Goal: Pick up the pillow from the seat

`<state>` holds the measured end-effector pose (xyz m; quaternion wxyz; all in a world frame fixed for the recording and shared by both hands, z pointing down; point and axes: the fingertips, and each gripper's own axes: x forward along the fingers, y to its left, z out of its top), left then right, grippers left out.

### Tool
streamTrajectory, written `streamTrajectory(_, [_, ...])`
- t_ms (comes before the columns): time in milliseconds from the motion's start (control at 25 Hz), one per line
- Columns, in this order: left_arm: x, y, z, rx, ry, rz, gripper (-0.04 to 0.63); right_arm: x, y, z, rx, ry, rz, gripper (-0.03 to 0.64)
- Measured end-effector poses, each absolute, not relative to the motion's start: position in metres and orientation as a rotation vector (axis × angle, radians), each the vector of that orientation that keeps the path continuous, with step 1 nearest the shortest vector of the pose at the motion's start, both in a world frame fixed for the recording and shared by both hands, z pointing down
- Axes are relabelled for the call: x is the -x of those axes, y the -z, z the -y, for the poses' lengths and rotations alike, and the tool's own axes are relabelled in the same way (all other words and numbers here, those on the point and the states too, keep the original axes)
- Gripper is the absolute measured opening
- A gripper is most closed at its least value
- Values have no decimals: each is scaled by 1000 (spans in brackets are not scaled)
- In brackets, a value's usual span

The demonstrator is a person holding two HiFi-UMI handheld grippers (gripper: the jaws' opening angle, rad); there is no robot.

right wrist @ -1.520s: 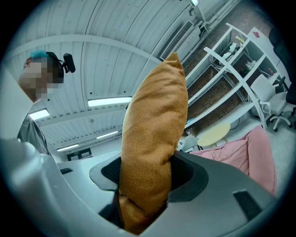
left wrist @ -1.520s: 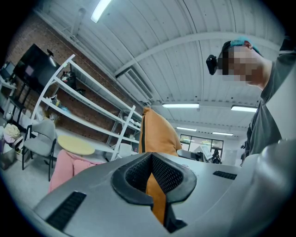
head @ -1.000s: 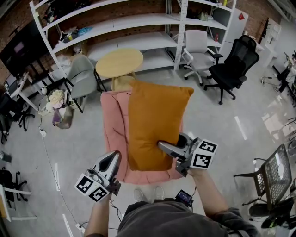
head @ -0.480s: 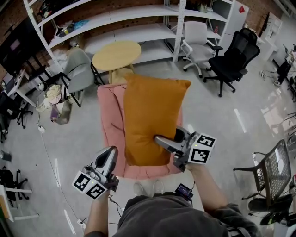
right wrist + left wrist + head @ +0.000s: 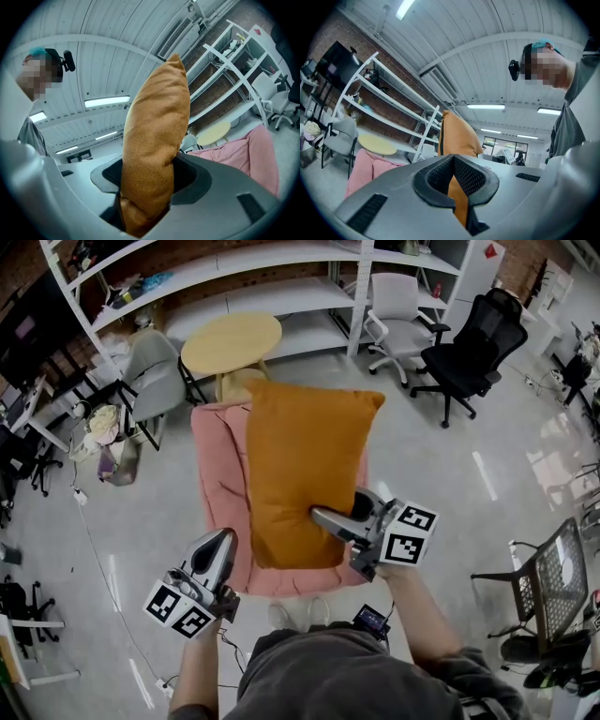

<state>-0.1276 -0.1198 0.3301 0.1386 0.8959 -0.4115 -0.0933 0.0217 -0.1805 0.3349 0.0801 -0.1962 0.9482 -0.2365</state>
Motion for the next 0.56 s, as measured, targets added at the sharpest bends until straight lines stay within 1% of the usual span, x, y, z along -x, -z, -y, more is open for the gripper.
streamTrajectory(560, [125,-333,121,-2585,268,1185,9,-23,-339,183,585,737,-2828,258])
